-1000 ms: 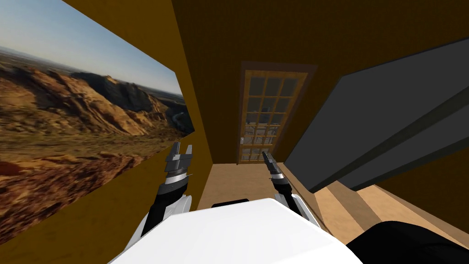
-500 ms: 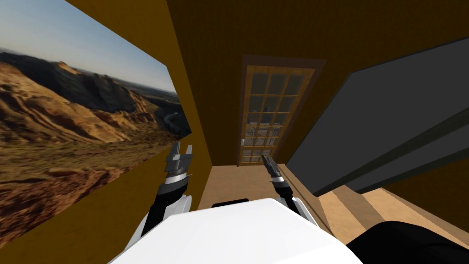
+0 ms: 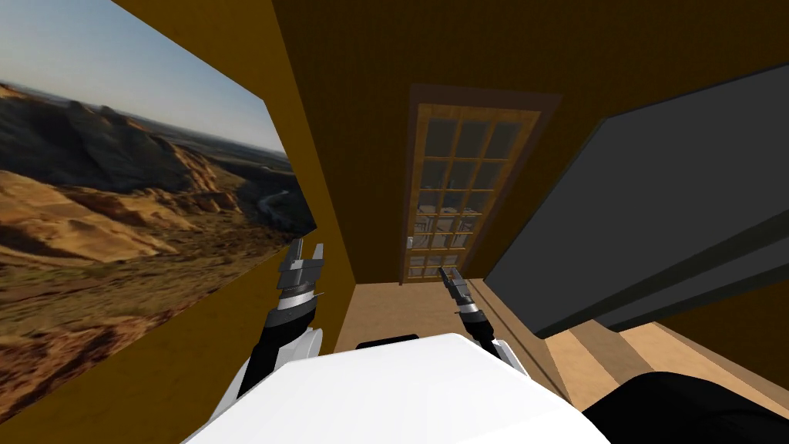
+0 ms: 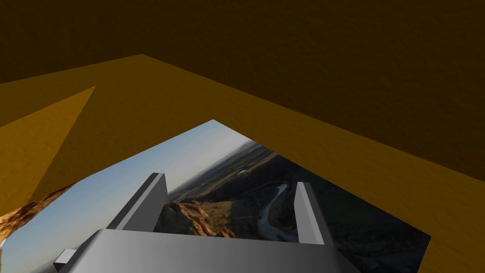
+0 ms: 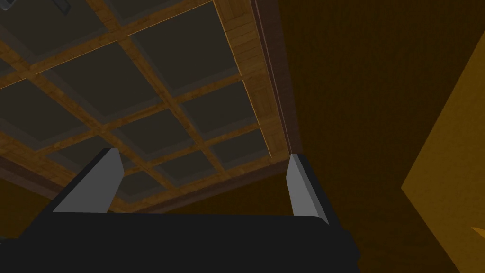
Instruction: Pull the door open
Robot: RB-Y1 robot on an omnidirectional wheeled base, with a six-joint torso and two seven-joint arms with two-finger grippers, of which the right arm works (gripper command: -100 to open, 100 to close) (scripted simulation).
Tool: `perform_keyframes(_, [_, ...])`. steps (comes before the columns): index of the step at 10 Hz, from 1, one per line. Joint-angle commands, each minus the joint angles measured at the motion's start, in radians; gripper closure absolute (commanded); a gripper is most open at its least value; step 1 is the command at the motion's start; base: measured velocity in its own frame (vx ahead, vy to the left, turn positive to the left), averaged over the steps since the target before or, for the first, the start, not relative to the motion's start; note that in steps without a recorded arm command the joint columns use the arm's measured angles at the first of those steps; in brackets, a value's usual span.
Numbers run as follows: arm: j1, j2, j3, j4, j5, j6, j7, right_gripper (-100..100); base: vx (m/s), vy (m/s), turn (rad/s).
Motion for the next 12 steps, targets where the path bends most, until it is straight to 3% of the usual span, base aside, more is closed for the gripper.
perform_keyframes(1, [-0.008, 0.000, -0.010, 0.035, 0.015, -0.016, 0.022, -100, 0.121, 0.035, -0.013])
perform_keyframes(12, [-0.027, 0.028, -0.073, 0.274, 0.139, -0.147, 0.194, -100, 0.126, 0.021, -0.024])
